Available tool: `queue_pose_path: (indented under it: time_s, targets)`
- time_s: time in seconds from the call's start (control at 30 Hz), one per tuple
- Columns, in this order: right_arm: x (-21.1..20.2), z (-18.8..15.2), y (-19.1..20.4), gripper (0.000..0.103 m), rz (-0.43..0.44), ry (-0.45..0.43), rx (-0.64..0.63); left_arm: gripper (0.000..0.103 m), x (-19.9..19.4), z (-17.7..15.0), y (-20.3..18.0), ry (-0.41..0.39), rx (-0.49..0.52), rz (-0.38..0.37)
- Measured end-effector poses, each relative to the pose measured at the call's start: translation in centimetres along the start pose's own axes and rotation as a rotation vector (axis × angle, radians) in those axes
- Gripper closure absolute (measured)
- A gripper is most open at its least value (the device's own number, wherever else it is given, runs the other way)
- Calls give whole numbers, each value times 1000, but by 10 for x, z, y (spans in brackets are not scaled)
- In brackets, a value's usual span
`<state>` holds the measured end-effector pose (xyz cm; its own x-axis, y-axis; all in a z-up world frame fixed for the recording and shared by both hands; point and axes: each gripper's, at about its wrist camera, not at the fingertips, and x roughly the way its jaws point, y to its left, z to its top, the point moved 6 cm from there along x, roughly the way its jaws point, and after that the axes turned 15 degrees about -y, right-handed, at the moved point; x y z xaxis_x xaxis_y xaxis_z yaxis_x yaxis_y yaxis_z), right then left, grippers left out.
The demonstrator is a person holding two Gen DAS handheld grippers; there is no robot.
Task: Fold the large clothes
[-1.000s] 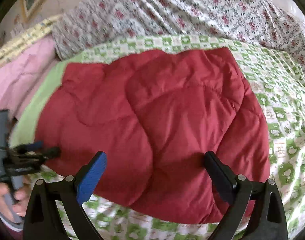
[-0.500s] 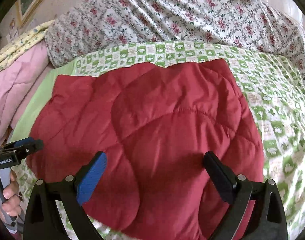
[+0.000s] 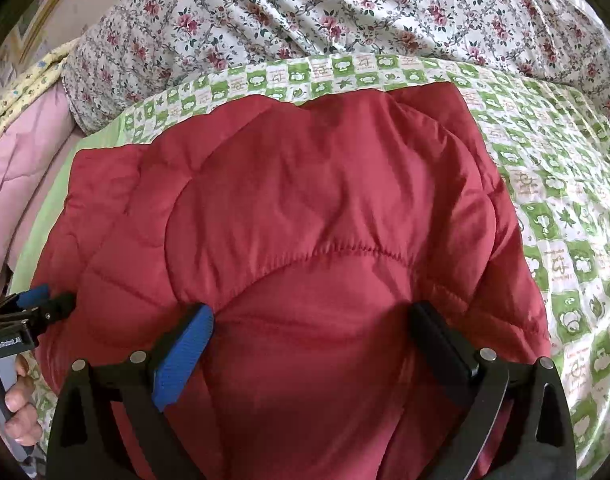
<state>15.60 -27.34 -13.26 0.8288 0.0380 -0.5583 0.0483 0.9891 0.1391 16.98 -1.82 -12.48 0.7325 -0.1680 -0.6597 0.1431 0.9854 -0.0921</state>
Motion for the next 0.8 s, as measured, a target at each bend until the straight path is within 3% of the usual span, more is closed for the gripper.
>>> queue_pose_path:
  time_s: [0.3, 0.47, 0.6, 0.8]
  targets:
    - [-3, 6, -1, 4, -14, 0, 11, 2, 7, 2, 0, 2, 9, -1]
    - [-31, 19, 13, 8, -5, -67, -14, 1, 9, 2, 0, 1, 11, -1]
    - [-9, 5, 9, 6, -28, 18, -39, 1, 9, 2, -1, 2, 10, -3]
    - [4, 2, 0, 3, -2, 14, -1, 2, -8, 4, -1, -13, 19, 3]
